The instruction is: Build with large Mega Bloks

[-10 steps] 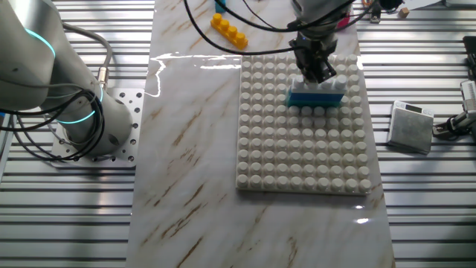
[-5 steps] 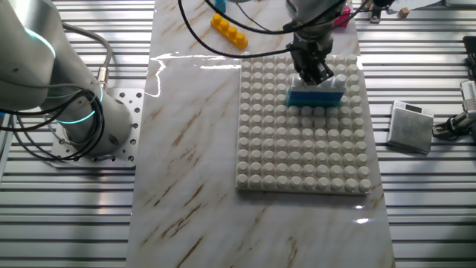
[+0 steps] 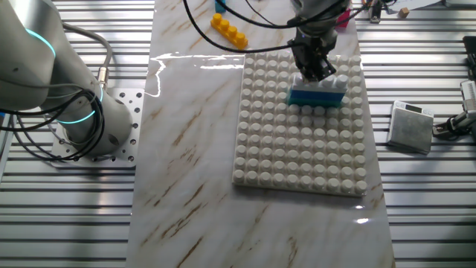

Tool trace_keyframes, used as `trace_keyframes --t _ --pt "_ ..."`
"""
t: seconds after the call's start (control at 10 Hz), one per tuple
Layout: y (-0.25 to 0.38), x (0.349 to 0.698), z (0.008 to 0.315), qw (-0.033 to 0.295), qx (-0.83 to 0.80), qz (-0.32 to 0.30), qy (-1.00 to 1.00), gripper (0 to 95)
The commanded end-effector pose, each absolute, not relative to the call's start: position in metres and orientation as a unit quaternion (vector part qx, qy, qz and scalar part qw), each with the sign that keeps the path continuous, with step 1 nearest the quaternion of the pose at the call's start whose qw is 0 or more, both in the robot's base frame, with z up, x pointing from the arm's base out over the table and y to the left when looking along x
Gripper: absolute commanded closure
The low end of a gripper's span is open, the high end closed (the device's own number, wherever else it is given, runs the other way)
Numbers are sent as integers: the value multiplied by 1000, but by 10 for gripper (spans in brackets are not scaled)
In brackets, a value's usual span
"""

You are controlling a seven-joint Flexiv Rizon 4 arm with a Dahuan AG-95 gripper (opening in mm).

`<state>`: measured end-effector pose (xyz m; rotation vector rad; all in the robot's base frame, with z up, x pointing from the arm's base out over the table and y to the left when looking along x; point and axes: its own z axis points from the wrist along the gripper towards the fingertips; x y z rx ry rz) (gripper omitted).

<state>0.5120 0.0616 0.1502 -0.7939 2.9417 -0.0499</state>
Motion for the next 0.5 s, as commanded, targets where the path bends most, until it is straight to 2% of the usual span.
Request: trace_keyframes --t 0.1,0.5 --pt "66 512 163 39 -256 -8 966 950" --pt "87 520 187 31 -241 11 970 950"
